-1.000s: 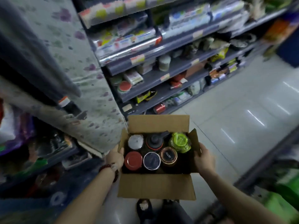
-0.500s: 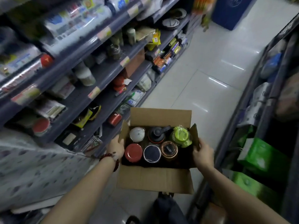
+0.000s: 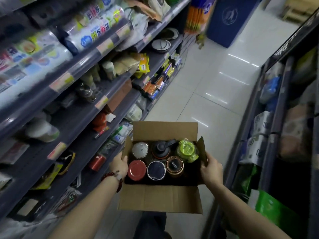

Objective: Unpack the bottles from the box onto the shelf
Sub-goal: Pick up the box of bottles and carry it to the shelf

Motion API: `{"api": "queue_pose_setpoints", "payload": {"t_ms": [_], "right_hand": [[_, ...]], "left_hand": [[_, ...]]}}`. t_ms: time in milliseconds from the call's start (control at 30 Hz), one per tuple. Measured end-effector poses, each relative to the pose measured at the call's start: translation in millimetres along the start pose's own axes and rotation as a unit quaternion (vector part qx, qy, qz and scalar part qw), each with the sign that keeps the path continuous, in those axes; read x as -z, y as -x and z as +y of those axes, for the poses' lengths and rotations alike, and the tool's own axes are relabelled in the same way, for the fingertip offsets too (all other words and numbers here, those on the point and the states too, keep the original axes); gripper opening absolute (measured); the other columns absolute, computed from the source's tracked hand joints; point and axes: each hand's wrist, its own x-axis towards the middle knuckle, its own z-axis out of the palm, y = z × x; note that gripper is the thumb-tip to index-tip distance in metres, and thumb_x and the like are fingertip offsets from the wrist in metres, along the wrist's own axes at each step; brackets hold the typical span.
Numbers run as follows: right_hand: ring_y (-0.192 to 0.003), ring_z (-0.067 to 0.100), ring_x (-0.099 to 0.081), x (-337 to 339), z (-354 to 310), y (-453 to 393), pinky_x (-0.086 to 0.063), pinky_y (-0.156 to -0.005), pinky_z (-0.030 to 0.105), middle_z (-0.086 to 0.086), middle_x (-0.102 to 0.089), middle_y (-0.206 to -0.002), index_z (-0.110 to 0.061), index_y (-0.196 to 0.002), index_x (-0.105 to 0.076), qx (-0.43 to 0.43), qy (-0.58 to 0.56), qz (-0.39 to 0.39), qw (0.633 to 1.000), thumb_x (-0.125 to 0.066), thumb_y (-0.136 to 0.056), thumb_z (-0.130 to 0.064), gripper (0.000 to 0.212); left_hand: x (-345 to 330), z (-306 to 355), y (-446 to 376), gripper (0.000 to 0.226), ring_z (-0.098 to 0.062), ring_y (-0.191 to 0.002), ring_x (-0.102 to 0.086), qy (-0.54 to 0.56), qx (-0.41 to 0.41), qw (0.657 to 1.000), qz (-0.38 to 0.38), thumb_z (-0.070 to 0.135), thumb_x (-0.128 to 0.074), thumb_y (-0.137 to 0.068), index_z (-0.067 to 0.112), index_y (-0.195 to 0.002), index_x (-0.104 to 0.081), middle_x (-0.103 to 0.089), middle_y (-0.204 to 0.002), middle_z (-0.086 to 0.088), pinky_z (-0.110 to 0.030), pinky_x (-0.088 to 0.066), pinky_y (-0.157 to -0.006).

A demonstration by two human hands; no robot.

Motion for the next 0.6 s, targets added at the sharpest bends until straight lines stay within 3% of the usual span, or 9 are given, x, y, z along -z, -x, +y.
{"api": "queue_pose_setpoints", "payload": {"t_ms": [233,400,600], "right_hand": [[-0.102,0.027,-0.062,-1,-62,-84,-0.052,-0.094,0.044,0.01,-0.067,-0.107,-0.018,-0.127,-0.055,0.021,-0.003,-0.032,0.999,-0.049,-0.092,-0.006,0.037],[-0.102,0.028,-0.061,-5,-100,-138,-0.048,-0.088,0.036,0.012,-0.066,-0.106,-0.012,-0.123,-0.056,0.058,0.033,-0.079,0.995,-0.052,-0.089,-0.001,0.036],[-0.094,0.034,-0.064,-26,-145,-202,-0.05,-0.082,0.039,0.012,-0.068,-0.098,-0.018,-0.116,-0.058,0.162,0.126,-0.158,0.966,-0.052,-0.084,0.0,0.037]], "left_hand": [[7,54,-59,0.046,-0.036,-0.135,-0.038,0.02,0.046,0.998,0.03,0.021,-0.04,-0.099,0.008,-0.143,-0.036,-0.04,-0.147,-0.016,-0.04,-0.03,-0.11],[13,78,-81,0.042,-0.037,-0.128,-0.044,0.019,0.08,0.995,0.062,0.02,-0.04,-0.099,0.008,-0.139,-0.043,-0.049,-0.14,-0.017,-0.039,-0.035,-0.104],[2,77,-82,0.036,-0.037,-0.117,-0.054,0.156,0.206,0.957,0.133,0.019,-0.04,-0.099,0.011,-0.132,-0.051,-0.059,-0.128,-0.018,-0.039,-0.042,-0.094]]}}
